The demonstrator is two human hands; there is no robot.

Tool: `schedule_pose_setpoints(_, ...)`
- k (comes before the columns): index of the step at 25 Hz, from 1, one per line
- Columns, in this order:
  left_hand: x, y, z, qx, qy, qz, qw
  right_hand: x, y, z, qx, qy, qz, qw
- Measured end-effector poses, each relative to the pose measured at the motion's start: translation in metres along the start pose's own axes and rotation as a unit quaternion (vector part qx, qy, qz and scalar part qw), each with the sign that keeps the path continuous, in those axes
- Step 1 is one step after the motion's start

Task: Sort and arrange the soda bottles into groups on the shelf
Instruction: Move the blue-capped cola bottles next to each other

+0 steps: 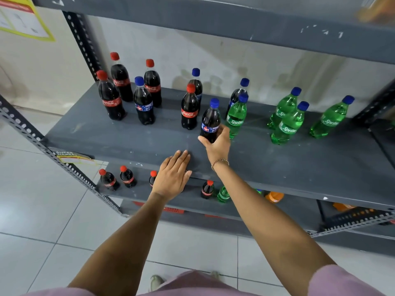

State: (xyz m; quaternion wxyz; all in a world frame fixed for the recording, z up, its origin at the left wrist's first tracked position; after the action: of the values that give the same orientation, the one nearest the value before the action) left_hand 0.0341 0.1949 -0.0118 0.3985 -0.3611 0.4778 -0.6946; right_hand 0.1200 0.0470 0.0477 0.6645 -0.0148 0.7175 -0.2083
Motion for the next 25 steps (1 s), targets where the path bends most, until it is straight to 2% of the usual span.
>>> schedule_pose_setpoints(4, -0.001, 0.003, -0.001, 0.005, -0.003, 0.000, 1.000, 0.025, -0.018, -0.010, 0.044, 0.028, -0.079, 0.995)
schedule_pose_setpoints(8, -0.001, 0.003, -0.001, 0.002, -0.001, 0.012, 1.000, 0.020, -0.046, 0.011, 0.102, 0.050, -0.029, 0.993)
schedule_pose_setpoints(14, 0.000, 0.000, -0.001, 0.000, -0.006, 0.009, 1.000, 0.005, -0.047, 0.044, 0.022, 0.067, 0.003, 0.998)
schedule_pose_setpoints(25, 0.024, -0.003, 0.001, 0.015, -0.054, 0.000, 0.998, 0.020, -0.081, 0.024, 0.035, 0.044, 0.014, 0.998)
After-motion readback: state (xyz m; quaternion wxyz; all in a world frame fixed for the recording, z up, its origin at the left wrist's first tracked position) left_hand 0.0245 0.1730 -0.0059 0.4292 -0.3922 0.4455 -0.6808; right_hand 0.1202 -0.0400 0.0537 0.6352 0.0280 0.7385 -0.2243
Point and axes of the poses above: each hand's wrist, its own z-axis towards the middle knuckle, its own y-axis out of the palm, x = y × z, the point moved 3 cm from there along z, towards the middle knuckle, and after that the axes turned 9 degrees about y, right-handed, at the moved point
